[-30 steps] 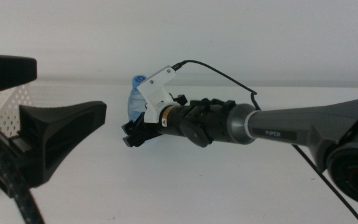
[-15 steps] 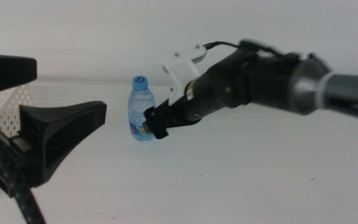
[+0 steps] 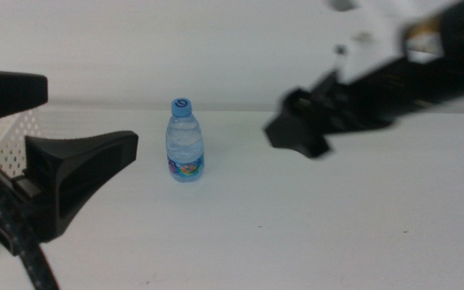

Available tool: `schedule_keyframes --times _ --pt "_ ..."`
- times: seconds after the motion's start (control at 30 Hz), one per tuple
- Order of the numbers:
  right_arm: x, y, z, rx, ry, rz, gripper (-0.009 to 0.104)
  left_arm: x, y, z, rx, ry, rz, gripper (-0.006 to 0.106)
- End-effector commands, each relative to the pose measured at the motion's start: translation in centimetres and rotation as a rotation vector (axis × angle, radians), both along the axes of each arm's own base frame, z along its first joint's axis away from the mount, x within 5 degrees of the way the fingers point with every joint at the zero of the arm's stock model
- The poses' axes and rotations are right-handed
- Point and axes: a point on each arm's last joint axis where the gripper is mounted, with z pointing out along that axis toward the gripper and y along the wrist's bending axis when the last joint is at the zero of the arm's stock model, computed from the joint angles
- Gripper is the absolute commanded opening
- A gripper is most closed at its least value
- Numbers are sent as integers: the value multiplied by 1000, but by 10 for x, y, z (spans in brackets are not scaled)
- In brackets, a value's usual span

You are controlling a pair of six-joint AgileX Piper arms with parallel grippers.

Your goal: Use arms to grab the bottles and put them into the dustbin to the left of the table.

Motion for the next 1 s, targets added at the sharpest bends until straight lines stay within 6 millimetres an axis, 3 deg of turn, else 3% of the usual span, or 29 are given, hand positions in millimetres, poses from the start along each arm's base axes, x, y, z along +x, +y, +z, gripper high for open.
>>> schedule_keyframes --times 0.0,0.17,0.37,0.97 --pt "-22 -20 2 0 -43 23 86 -2 0 -1 -3 1 -8 94" --pt "-60 -53 5 56 -145 41 86 -2 0 -1 -3 1 -8 94" --pt "-83 -73 2 77 -175 42 86 -2 0 -1 -3 1 -8 94" --pt "-91 -80 2 100 -210 41 86 -2 0 0 -1 -2 -7 94"
